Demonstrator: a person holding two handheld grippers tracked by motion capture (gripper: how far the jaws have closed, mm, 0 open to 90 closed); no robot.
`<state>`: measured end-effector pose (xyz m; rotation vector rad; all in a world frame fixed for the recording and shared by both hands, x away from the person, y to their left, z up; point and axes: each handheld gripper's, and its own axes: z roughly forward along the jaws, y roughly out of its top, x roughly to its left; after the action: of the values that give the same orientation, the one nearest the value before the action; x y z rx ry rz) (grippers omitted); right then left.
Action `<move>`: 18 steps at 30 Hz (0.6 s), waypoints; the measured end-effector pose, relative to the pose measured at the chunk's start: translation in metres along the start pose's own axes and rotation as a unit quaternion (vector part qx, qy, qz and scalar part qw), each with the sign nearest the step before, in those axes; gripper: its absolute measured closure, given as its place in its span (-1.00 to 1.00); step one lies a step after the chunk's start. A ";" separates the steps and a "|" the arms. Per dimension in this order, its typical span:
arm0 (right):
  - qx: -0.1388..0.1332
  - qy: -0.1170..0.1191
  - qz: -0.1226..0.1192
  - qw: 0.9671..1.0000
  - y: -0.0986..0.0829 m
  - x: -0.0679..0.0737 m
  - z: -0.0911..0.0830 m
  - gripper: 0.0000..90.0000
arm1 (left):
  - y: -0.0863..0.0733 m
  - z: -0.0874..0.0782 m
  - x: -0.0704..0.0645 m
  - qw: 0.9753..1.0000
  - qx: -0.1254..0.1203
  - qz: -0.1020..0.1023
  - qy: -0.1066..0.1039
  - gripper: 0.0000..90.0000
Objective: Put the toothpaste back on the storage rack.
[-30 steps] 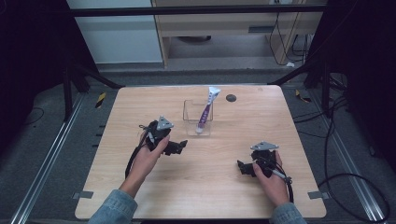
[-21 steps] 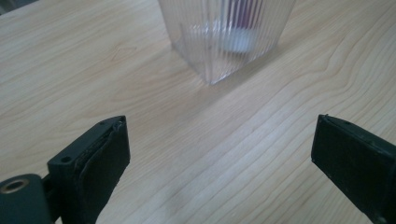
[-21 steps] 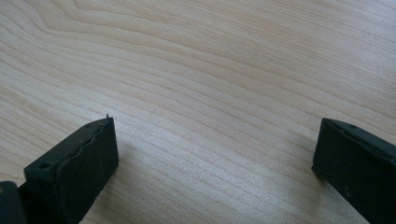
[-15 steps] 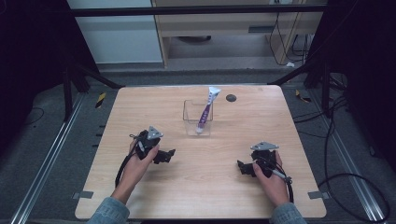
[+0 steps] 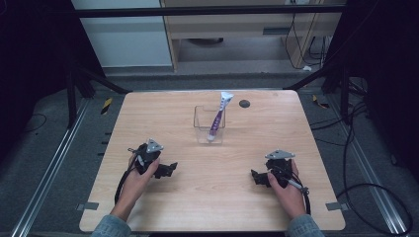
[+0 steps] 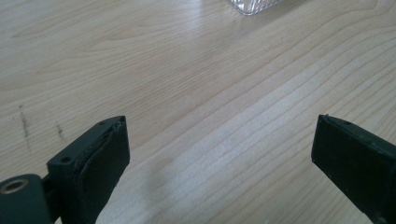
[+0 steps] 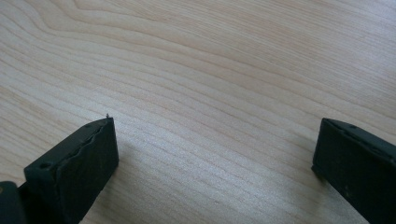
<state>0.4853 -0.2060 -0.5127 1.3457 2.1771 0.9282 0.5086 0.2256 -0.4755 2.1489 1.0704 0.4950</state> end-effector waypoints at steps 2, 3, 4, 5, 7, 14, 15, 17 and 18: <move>0.000 0.000 0.000 1.000 0.000 0.000 0.000 -0.99 | -0.002 -0.001 0.001 1.000 0.001 -0.002 0.001 -0.91; 0.000 0.000 0.000 1.000 0.000 0.000 0.000 -0.99 | -0.003 -0.002 0.003 1.000 0.001 -0.005 0.003 -0.91; 0.000 0.000 0.000 1.000 0.000 0.000 0.000 -0.99 | -0.005 -0.003 0.005 1.000 0.002 -0.007 0.005 -0.91; 0.000 0.000 0.000 1.000 0.000 0.000 0.000 -0.99 | -0.007 -0.004 0.007 1.000 0.003 -0.010 0.006 -0.91; 0.000 0.000 0.000 1.000 0.000 0.000 0.000 -0.99 | -0.011 -0.005 0.011 1.000 0.004 -0.016 0.009 -0.91; 0.000 0.000 0.000 1.000 0.000 0.000 0.000 -0.99 | -0.026 -0.010 0.027 0.999 0.006 -0.034 0.025 -0.91; 0.000 0.000 0.000 1.000 0.000 0.000 0.000 -0.99 | -0.026 -0.010 0.027 0.999 0.006 -0.034 0.025 -0.91; 0.000 0.000 0.000 1.000 0.000 0.000 0.000 -0.99 | -0.028 -0.010 0.030 0.999 0.007 -0.038 0.027 -0.91; 0.000 0.000 0.000 1.000 0.000 0.000 0.000 -0.99 | -0.030 -0.008 0.034 0.998 0.009 -0.044 0.031 -0.91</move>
<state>0.4854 -0.2060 -0.5128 1.3455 2.1767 0.9275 0.5076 0.2696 -0.4900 2.1033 1.2028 0.5166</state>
